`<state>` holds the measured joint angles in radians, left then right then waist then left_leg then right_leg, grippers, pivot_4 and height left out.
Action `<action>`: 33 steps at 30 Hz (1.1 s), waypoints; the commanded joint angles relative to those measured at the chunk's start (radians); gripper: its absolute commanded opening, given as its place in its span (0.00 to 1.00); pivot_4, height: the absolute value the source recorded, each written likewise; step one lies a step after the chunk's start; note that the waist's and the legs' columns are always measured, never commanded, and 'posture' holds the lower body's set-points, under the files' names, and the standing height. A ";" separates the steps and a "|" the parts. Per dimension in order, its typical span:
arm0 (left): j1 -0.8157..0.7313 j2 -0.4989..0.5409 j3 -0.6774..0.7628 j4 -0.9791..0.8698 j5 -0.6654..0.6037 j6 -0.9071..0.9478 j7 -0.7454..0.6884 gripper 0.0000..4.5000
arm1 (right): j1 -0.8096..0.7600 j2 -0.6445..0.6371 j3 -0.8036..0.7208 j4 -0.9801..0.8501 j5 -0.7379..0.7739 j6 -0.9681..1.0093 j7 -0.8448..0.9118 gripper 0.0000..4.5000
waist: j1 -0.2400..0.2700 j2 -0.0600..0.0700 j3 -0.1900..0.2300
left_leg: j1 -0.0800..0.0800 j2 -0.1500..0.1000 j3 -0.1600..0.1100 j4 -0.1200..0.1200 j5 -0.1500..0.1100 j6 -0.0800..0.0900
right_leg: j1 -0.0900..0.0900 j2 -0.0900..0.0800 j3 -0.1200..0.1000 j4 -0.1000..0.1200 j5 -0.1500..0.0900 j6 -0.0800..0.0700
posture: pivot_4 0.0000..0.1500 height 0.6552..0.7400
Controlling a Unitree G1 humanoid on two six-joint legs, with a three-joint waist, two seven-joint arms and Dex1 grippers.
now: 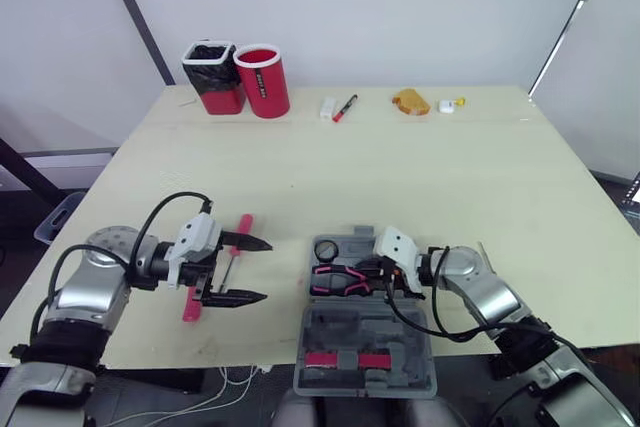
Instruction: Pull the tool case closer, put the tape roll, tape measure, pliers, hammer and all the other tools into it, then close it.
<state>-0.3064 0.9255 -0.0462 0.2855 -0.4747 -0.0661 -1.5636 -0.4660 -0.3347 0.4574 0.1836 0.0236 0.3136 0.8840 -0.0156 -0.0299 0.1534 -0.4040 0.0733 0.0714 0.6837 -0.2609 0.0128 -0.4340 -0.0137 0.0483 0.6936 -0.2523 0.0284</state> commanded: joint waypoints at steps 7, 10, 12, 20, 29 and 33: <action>0.028 -0.004 0.044 -0.042 -0.016 0.007 -0.042 1.00 | 0.024 0.032 0.118 0.269 -0.139 0.050 -0.003 0.00 | -0.002 -0.008 -0.021 | 0.027 0.000 0.003 -0.008 0.000 0.000 | 0.022 0.000 0.002 -0.002 -0.006 -0.001 | 1.00 1.00; 0.042 -0.011 0.047 -0.049 -0.014 0.009 -0.034 1.00 | 0.014 0.042 0.120 0.311 -0.154 0.037 -0.001 0.00 | -0.002 -0.011 -0.028 | 0.031 0.000 0.003 -0.010 0.000 0.000 | 0.024 0.000 0.002 -0.002 -0.006 -0.002 | 1.00 1.00; 0.049 -0.016 0.050 -0.055 -0.013 0.011 -0.028 1.00 | 0.012 0.040 0.114 0.308 -0.156 0.027 0.000 0.00 | -0.002 -0.011 -0.031 | 0.037 0.001 0.005 -0.014 0.000 0.000 | 0.026 -0.001 0.004 -0.002 -0.007 -0.003 | 1.00 1.00; 0.094 -0.048 0.118 -0.092 -0.047 0.067 0.055 1.00 | 0.073 0.066 -0.118 -0.011 0.008 -0.146 -0.083 0.00 | 0.000 -0.009 -0.029 | 0.034 0.001 0.005 -0.017 0.000 0.000 | 0.024 -0.001 0.004 -0.002 -0.009 -0.006 | 1.00 1.00; 0.135 -0.103 0.233 -0.084 -0.076 0.123 0.171 1.00 | 0.246 0.008 -0.354 -0.354 0.179 -0.171 -0.125 0.00 | 0.001 -0.002 -0.022 | 0.006 0.001 0.000 -0.015 0.000 0.000 | -0.001 0.001 0.001 -0.002 -0.004 -0.005 | 1.00 1.00; 0.178 -0.128 0.305 -0.056 -0.074 0.130 0.259 1.00 | 0.421 -0.058 -0.536 -0.404 0.259 -0.226 -0.127 0.00 | 0.005 -0.001 -0.021 | 0.004 0.001 0.000 -0.017 0.000 0.000 | 0.000 0.000 -0.001 -0.007 -0.005 -0.004 | 1.00 1.00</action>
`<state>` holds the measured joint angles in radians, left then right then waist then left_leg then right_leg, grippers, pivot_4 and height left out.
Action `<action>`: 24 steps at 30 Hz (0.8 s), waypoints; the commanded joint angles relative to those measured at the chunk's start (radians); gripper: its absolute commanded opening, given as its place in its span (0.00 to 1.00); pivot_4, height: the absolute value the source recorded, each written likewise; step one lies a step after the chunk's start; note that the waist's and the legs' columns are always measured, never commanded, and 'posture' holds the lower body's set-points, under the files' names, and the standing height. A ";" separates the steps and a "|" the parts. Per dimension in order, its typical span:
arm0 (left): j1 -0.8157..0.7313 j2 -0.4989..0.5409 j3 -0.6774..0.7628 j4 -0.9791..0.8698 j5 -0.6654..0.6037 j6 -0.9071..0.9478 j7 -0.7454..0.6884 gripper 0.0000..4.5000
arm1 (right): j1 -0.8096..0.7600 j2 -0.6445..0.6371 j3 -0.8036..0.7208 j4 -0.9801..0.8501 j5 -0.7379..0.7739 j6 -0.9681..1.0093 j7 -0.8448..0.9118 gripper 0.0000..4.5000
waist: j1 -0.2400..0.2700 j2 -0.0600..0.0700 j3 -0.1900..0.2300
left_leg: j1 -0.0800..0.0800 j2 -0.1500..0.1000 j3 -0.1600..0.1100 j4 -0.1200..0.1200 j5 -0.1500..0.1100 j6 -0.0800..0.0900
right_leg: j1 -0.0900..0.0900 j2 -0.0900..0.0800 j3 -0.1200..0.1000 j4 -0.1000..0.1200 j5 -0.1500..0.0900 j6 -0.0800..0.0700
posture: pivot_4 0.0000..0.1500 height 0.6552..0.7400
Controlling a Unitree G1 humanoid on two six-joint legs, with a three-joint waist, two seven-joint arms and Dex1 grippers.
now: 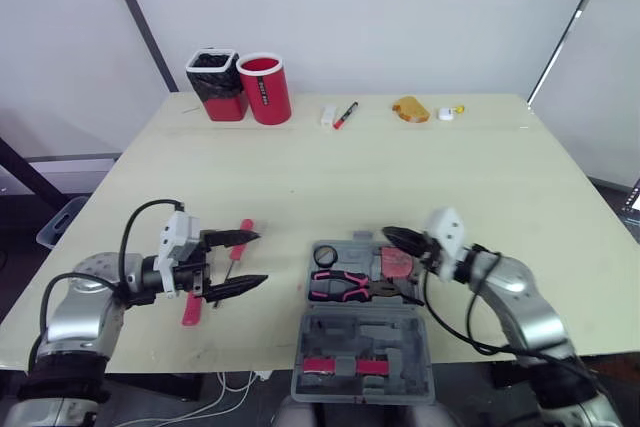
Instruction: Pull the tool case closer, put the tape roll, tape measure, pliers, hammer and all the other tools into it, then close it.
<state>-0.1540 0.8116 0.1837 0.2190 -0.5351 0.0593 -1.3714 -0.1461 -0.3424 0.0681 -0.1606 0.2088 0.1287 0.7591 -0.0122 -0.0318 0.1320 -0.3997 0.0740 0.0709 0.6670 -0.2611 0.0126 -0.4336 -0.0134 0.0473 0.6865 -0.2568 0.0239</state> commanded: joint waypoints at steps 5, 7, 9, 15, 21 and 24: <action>0.088 -0.032 0.172 0.107 -0.002 -0.013 0.155 1.00 | 0.330 -0.102 -0.373 -0.091 0.180 -0.075 -0.011 0.00 | -0.004 0.001 0.002 | 0.000 -0.001 0.001 -0.001 0.000 0.000 | 0.004 -0.002 0.000 -0.008 0.001 0.003 | 1.00 1.00; 0.114 -0.033 0.201 0.149 0.008 -0.036 0.169 1.00 | 0.399 -0.101 -0.442 -0.109 0.215 -0.085 -0.017 0.12 | -0.010 0.001 0.003 | 0.002 0.000 0.002 -0.001 0.000 0.000 | 0.004 -0.002 0.000 -0.008 0.001 0.004 | 1.00 1.00; 0.158 -0.035 0.232 0.190 0.017 -0.061 0.186 1.00 | 0.495 -0.085 -0.533 -0.121 0.259 -0.102 -0.022 0.35 | -0.011 0.002 0.004 | 0.004 0.000 0.001 -0.001 0.000 0.000 | 0.004 -0.002 0.000 -0.007 0.000 0.004 | 1.00 1.00; 0.285 -0.031 0.316 0.251 0.024 -0.090 0.216 1.00 | 0.749 -0.021 -0.673 -0.066 0.306 -0.214 0.032 0.91 | -0.001 0.000 0.006 | 0.003 0.000 0.002 -0.005 0.000 0.000 | 0.005 -0.004 -0.001 -0.011 -0.001 0.004 | 1.00 1.00; 0.377 -0.015 0.380 0.313 0.019 -0.103 0.198 1.00 | 0.860 0.003 -0.719 0.040 0.317 -0.288 0.081 0.99 | -0.003 0.002 0.008 | 0.007 0.004 0.001 -0.005 0.000 -0.001 | 0.004 -0.015 -0.001 -0.012 -0.001 0.005 | 1.00 1.00; 0.382 -0.018 0.383 0.325 0.021 -0.106 0.191 1.00 | 0.868 -0.005 -0.714 0.056 0.318 -0.286 0.081 0.99 | -0.002 0.002 0.008 | 0.007 0.003 0.003 -0.006 -0.002 -0.004 | 0.003 -0.022 -0.007 -0.012 -0.001 0.005 | 1.00 1.00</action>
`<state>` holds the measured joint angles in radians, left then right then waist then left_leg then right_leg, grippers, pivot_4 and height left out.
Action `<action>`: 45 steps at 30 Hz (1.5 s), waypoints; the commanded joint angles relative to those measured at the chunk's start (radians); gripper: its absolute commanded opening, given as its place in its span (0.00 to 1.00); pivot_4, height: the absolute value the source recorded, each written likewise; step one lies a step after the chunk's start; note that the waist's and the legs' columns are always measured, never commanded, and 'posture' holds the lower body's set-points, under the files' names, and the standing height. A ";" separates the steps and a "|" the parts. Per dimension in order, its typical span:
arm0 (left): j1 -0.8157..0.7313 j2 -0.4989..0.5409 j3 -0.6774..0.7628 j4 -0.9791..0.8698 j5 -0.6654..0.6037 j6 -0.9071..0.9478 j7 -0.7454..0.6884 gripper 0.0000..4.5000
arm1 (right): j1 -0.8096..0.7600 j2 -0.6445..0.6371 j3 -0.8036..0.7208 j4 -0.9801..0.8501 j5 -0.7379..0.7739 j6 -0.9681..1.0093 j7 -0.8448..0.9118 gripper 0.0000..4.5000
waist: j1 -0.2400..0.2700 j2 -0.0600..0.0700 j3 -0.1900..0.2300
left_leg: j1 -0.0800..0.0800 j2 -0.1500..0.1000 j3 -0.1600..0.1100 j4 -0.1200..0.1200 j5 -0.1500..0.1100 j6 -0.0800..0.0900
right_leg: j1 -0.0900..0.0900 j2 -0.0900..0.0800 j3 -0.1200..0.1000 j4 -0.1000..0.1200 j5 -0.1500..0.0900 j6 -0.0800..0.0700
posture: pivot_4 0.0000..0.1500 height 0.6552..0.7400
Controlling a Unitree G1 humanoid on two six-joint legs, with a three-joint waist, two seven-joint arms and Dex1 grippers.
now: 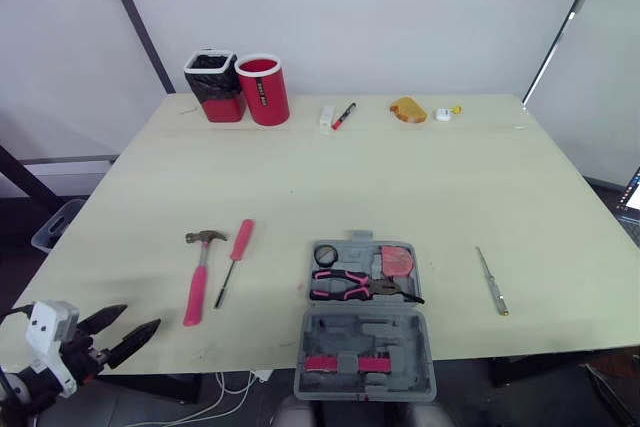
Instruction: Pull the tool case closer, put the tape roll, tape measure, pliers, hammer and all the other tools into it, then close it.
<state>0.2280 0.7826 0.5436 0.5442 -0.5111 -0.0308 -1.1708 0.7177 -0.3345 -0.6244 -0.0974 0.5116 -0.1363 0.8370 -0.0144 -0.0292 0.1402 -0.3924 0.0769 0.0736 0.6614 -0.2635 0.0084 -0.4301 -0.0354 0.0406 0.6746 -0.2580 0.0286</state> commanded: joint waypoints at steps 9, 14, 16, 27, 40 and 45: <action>-0.064 0.012 -0.037 -0.104 -0.006 -0.007 -0.082 1.00 | -0.034 -0.091 0.022 -0.097 0.020 0.065 -0.004 0.99 | 0.003 -0.002 -0.001 | -0.001 -0.001 -0.001 -0.002 0.001 0.001 | 0.000 0.000 -0.002 -0.002 0.002 -0.004 | 1.00 1.00; -0.118 0.016 -0.130 -0.203 0.012 0.012 -0.134 1.00 | -0.070 -0.159 0.089 -0.216 0.029 0.147 0.009 0.99 | 0.002 0.000 0.000 | -0.001 -0.003 0.000 -0.002 0.002 0.003 | 0.001 0.003 -0.002 -0.001 0.002 -0.004 | 1.00 1.00; -0.157 0.021 -0.200 -0.242 0.045 -0.010 -0.170 1.00 | -0.110 -0.201 0.134 -0.253 0.017 0.187 0.016 0.99 | 0.002 0.000 0.000 | -0.002 -0.004 0.000 -0.002 0.002 0.004 | 0.001 0.005 -0.003 -0.001 0.002 -0.004 | 1.00 1.00; -0.361 -0.007 -0.472 -0.223 0.164 -0.079 -0.318 0.71 | -0.369 -0.344 0.406 -0.187 -0.131 0.247 0.089 0.69 | 0.002 -0.001 0.000 | -0.004 -0.005 0.001 -0.001 0.002 0.004 | 0.001 0.012 -0.002 -0.002 0.005 0.000 | 1.00 1.00; -0.515 -0.071 -0.674 -0.018 0.326 -0.149 -0.356 0.01 | -0.700 -0.348 0.749 -0.003 -0.345 0.256 0.150 0.00 | 0.007 -0.001 0.001 | -0.007 -0.004 -0.002 0.007 0.002 0.004 | 0.001 0.018 0.002 0.003 0.005 0.000 | 1.00 1.00; -0.545 -0.112 -0.697 0.021 0.349 -0.168 -0.349 0.01 | -0.745 -0.336 0.809 0.047 -0.390 0.240 0.152 0.00 | 0.005 -0.002 0.001 | -0.007 -0.004 -0.001 0.008 0.002 0.004 | 0.001 0.018 0.004 0.003 0.006 0.001 | 1.00 1.00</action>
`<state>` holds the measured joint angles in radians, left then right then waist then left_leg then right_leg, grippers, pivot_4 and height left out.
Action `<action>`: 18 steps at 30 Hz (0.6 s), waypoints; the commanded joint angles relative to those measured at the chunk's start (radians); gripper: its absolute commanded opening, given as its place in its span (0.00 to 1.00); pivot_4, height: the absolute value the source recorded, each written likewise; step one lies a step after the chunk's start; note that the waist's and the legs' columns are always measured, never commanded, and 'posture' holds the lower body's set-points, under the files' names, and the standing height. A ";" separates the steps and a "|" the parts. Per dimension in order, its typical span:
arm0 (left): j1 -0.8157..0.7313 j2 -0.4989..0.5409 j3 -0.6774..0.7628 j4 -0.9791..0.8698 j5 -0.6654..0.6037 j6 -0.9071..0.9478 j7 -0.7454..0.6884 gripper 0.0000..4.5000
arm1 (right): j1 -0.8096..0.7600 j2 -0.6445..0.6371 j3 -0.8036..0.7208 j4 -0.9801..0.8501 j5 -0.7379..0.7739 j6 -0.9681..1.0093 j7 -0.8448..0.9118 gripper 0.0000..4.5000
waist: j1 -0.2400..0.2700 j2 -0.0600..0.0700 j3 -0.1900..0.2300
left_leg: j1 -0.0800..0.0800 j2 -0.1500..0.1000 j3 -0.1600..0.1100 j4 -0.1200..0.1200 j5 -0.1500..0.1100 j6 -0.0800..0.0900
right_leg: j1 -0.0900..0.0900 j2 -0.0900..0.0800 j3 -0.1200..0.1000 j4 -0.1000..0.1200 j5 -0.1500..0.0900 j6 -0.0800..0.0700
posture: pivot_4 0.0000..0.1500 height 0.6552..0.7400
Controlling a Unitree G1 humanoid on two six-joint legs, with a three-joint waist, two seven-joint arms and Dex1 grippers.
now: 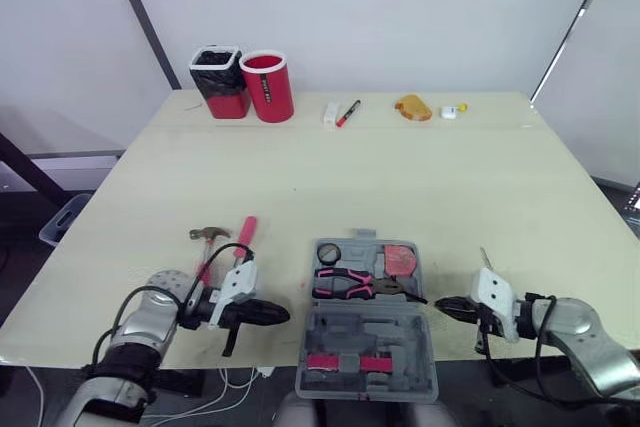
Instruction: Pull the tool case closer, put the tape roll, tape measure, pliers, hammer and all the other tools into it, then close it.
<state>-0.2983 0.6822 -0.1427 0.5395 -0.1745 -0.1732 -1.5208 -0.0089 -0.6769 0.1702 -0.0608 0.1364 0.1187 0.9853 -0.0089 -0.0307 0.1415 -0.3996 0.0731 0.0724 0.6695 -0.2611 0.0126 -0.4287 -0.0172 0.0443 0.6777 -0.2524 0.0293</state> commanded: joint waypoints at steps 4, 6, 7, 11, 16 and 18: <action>-0.045 -0.027 -0.020 0.076 0.030 -0.045 0.004 0.01 | -0.036 0.023 0.045 0.032 -0.033 -0.027 0.008 0.00 | -0.001 0.000 0.000 | 0.000 0.000 -0.001 0.000 0.000 0.000 | 0.000 0.001 0.000 0.001 0.000 0.000 | 1.00 1.00; -0.055 -0.031 -0.022 0.097 0.033 -0.048 -0.002 0.01 | -0.047 0.039 0.053 0.045 -0.037 -0.041 0.001 0.00 | -0.001 0.000 0.000 | 0.001 0.000 -0.001 0.000 0.000 0.000 | 0.000 0.001 0.000 0.001 0.000 0.000 | 1.00 1.00; -0.058 -0.032 -0.023 0.105 0.034 -0.050 -0.004 0.01 | -0.051 0.047 0.052 0.049 -0.035 -0.043 -0.004 0.00 | -0.002 0.000 0.000 | 0.001 0.000 -0.001 0.000 0.000 0.000 | 0.000 0.001 0.000 0.001 0.000 0.000 | 1.00 1.00; -0.075 -0.039 -0.031 0.140 0.046 -0.067 -0.007 0.01 | -0.059 0.048 0.070 0.068 -0.055 -0.046 0.012 0.00 | 0.000 0.000 0.000 | 0.001 0.000 -0.001 0.001 0.000 0.000 | 0.000 0.001 0.000 0.002 0.000 0.000 | 1.00 1.00; -0.078 -0.052 -0.031 0.153 0.044 -0.083 0.001 0.01 | -0.068 0.058 0.073 0.082 -0.059 -0.051 0.011 0.00 | -0.001 0.000 0.000 | 0.002 0.000 -0.001 0.001 0.000 0.000 | 0.001 0.001 0.000 0.002 0.000 0.000 | 1.00 1.00; -0.077 -0.057 -0.029 0.154 0.041 -0.082 0.007 0.01 | -0.072 0.063 0.073 0.086 -0.059 -0.051 0.011 0.00 | -0.001 0.001 0.000 | 0.002 0.000 -0.001 0.001 0.000 0.000 | 0.002 0.001 0.000 0.002 0.000 0.000 | 1.00 1.00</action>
<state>-0.3766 0.6339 -0.1660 0.6824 -0.1484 -0.2498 -1.5255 -0.0685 -0.6184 0.2373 0.0256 0.0789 0.0798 0.9938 -0.0097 -0.0302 0.1412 -0.3974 0.0732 0.0714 0.6705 -0.2609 0.0128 -0.4268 -0.0162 0.0444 0.6795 -0.2520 0.0295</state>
